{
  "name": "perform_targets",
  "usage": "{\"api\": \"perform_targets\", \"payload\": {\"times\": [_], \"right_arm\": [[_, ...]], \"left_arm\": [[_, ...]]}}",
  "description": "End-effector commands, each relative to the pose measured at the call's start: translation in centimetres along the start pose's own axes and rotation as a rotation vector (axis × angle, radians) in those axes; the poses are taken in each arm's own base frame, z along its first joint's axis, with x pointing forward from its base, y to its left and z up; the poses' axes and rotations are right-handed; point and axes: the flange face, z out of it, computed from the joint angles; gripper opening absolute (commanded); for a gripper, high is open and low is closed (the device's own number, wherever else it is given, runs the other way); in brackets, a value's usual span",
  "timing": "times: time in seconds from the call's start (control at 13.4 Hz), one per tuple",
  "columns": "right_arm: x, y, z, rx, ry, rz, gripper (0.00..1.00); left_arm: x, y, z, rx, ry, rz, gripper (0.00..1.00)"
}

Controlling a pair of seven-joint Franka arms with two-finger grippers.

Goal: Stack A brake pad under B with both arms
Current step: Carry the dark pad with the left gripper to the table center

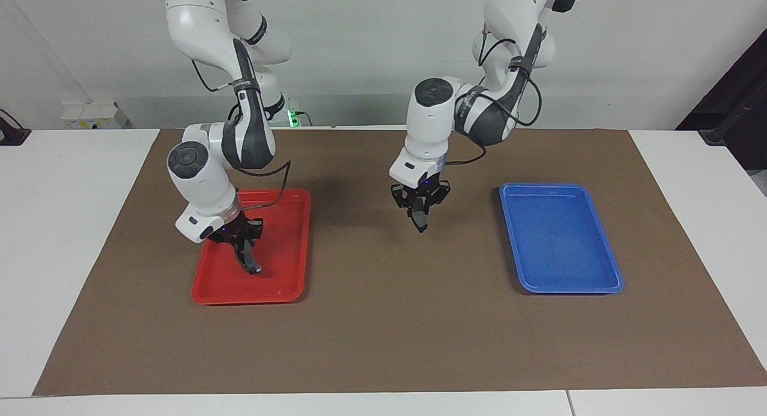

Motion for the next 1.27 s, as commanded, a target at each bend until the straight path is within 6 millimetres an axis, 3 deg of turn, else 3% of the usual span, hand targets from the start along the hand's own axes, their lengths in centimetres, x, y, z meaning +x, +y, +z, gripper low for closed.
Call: {"api": "perform_targets", "payload": {"times": [0.0,0.3,0.75,0.82,0.9,1.19], "right_arm": [[0.2,0.6,-2.4,0.008,-0.007,-0.014,0.0],[0.3,0.7,-3.0,0.007,-0.009,-0.013,0.0],[0.6,0.1,-4.9,0.009,-0.023,-0.016,0.0],[0.8,0.0,-5.3,0.015,-0.018,-0.015,0.0],[0.7,-0.1,-5.3,0.035,-0.024,-0.003,0.0],[0.9,-0.6,-5.8,0.053,-0.032,-0.001,0.0]], "left_arm": [[1.5,3.3,3.0,-0.006,0.016,-0.046,0.01],[0.2,5.8,5.8,-0.065,0.009,-0.065,0.01],[-1.1,6.8,8.3,-0.048,-0.028,-0.045,0.01],[-1.1,6.8,8.3,-0.049,-0.027,-0.045,0.09],[-1.1,6.8,8.3,-0.049,-0.027,-0.045,0.26],[0.3,6.8,7.1,-0.035,0.027,-0.023,0.58]]}}
